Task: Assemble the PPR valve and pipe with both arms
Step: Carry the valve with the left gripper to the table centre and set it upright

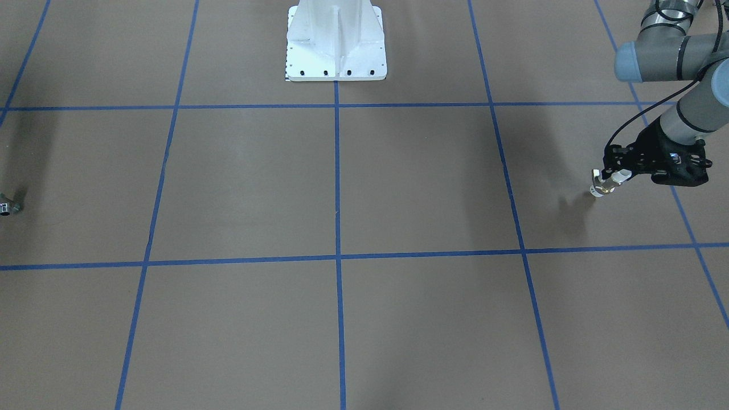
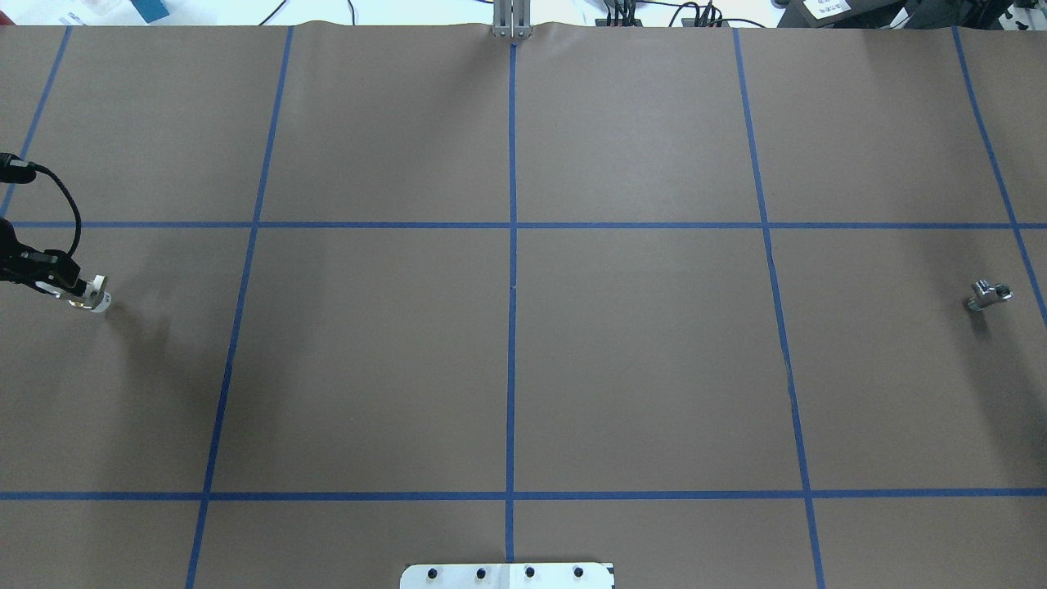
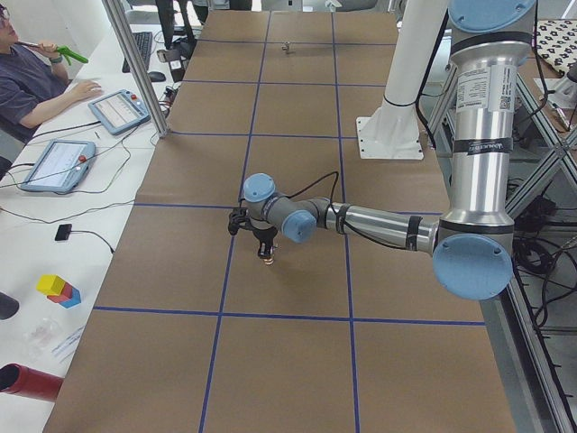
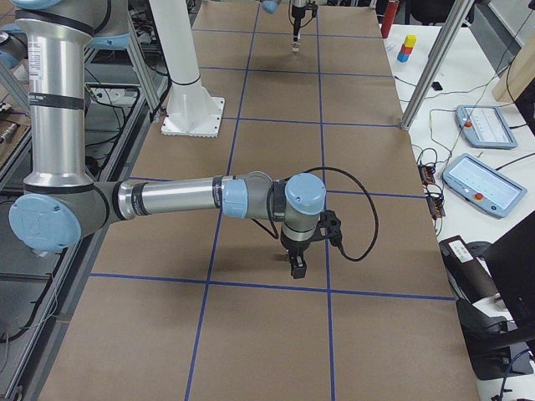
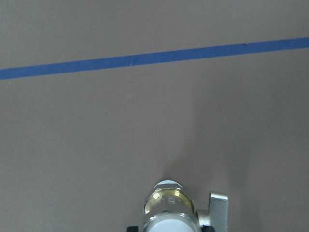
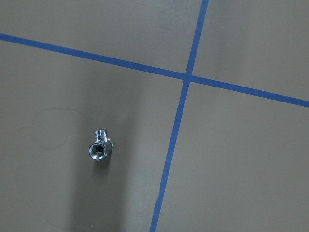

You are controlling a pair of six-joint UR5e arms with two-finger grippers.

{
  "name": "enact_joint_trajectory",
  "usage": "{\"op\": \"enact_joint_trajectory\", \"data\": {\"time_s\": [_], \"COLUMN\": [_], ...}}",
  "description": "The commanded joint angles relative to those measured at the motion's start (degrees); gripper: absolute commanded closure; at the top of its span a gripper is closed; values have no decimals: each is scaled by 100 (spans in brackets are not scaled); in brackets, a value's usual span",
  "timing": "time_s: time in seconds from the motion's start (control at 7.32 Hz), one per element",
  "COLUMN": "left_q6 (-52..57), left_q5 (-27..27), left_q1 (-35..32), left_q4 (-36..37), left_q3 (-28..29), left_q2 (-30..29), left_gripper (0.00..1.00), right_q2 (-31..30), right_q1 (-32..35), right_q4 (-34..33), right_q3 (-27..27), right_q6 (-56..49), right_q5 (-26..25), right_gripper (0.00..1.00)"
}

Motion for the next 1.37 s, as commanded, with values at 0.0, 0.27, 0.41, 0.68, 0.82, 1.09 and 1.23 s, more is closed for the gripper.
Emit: {"op": "enact_joint_trajectory", "data": {"time_s": [0.0, 0.27, 0.41, 0.68, 0.82, 1.09, 1.23], "left_q6": [-80, -1050, -1717, -2695, -2952, -2990, -3007], "left_q5": [-37, -11, 15, 645, 666, 684, 684], "left_q1": [-9, 540, 1006, 1815, 1915, 1951, 2012], "left_q4": [1918, 2988, 3096, 2957, 2469, 1780, 1700], "left_q3": [-403, -325, -20, 1609, 2296, 2960, 3006], "left_q2": [-1282, -2743, -3437, -5255, -5742, -5922, -5922], "left_gripper": [100, 100, 100, 100, 100, 100, 100], "right_q2": [13, -75, -75, -58, -58, -23, -14], "right_q1": [17, 0, 0, 0, 0, 0, 0], "right_q4": [-5, -5, -5, -5, -5, -5, -5], "right_q3": [174, 105, 87, 60, 87, 87, 87], "right_q6": [6, -3, -3, -56, -47, -3, -3], "right_q5": [14, 15, 6, 15, 15, 84, 146], "right_gripper": [1, 1, 1, 1, 1, 1, 1]}}
